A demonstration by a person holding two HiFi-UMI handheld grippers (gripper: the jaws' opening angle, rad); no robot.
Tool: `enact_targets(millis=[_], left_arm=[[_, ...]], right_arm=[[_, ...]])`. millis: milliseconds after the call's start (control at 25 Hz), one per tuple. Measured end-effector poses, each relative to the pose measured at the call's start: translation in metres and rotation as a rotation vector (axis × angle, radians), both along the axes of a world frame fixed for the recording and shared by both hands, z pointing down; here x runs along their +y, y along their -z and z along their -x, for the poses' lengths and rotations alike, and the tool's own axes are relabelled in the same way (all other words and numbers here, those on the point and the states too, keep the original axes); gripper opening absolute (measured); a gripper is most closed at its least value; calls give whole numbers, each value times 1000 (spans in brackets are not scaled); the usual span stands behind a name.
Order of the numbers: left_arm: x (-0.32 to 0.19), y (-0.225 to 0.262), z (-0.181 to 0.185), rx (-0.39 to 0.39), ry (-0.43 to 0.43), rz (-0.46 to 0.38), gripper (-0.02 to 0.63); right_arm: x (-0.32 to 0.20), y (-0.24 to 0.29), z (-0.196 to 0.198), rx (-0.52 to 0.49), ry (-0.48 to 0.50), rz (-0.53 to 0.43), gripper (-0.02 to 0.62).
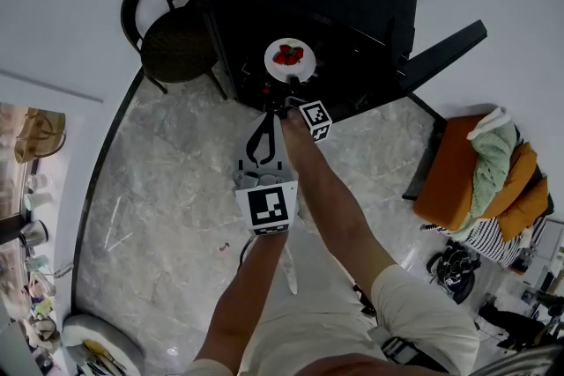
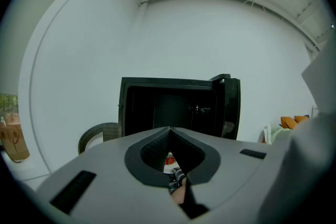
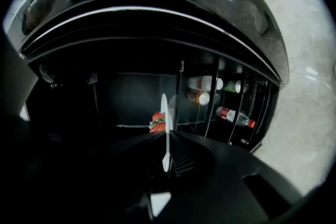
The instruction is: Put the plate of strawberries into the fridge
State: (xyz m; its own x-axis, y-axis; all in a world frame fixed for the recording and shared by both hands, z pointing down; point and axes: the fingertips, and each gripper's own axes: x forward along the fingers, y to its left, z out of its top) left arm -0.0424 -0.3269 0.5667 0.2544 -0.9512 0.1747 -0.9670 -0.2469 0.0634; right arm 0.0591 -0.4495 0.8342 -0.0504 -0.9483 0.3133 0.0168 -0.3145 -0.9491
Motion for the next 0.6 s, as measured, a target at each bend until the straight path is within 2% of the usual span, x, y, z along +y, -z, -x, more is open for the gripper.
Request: enact_targets(millis=[360,600], left_arm=[[-4,-6,11,-18,13,4,3],[-7,-10,13,2,28,7,3]], right_arm=[[-7,-6,0,11,-30,25,21],[-11,-9,-2,17,-39,41,21]])
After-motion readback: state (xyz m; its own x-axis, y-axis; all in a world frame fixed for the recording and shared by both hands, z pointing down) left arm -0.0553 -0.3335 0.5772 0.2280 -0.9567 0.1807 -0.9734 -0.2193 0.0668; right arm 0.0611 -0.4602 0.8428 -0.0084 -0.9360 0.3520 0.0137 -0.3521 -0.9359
